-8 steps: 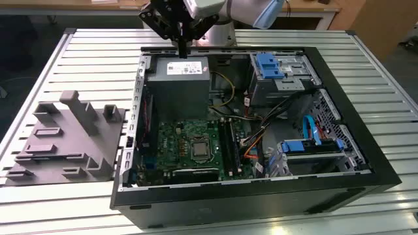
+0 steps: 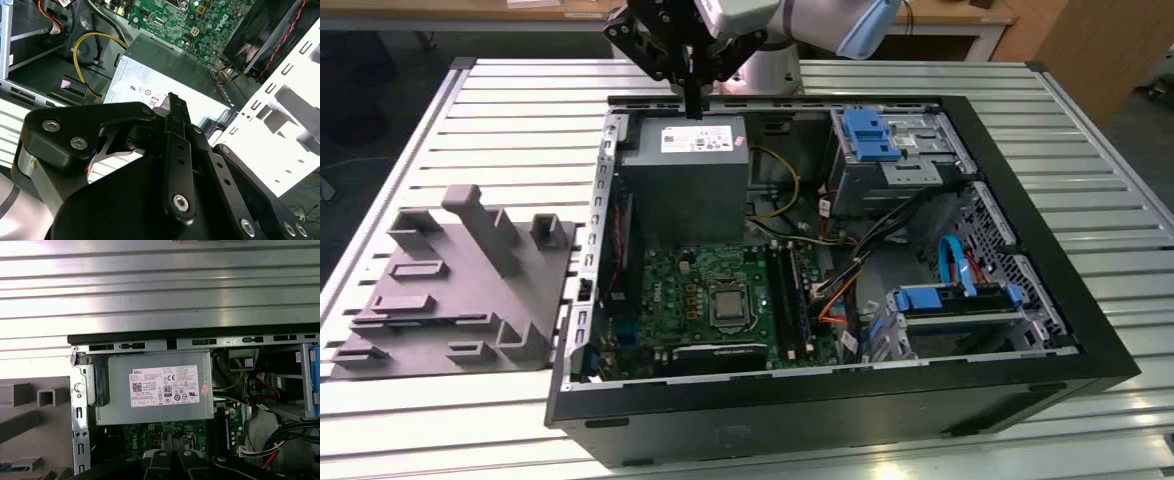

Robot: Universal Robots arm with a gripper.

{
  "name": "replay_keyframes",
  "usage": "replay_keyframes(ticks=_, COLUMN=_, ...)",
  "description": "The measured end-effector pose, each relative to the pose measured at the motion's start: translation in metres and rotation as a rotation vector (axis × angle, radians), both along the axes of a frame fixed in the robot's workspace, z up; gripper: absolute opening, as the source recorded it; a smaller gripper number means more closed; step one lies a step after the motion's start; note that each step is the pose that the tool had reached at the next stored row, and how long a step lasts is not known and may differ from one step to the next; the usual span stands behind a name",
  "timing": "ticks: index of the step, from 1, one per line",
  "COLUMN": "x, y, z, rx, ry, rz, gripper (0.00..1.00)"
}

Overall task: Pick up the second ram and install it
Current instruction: 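Reach for the second ram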

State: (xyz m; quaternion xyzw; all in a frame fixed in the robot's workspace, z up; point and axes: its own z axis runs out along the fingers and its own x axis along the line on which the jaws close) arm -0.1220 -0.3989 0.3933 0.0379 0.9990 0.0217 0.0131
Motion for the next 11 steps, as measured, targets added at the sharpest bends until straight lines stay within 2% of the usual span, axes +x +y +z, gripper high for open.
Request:
replay_keyframes(ticks=5, x=-0.0012, y=0.0000, z=0.0000, rx=-0.0001, ry=0.0000, rz=0.000, gripper=0.10)
replay_keyframes(ticks=11, x=-0.0096, y=0.0000, z=0.0000, rx=0.0000, ry=0.0000, rz=0.000, gripper=0.10)
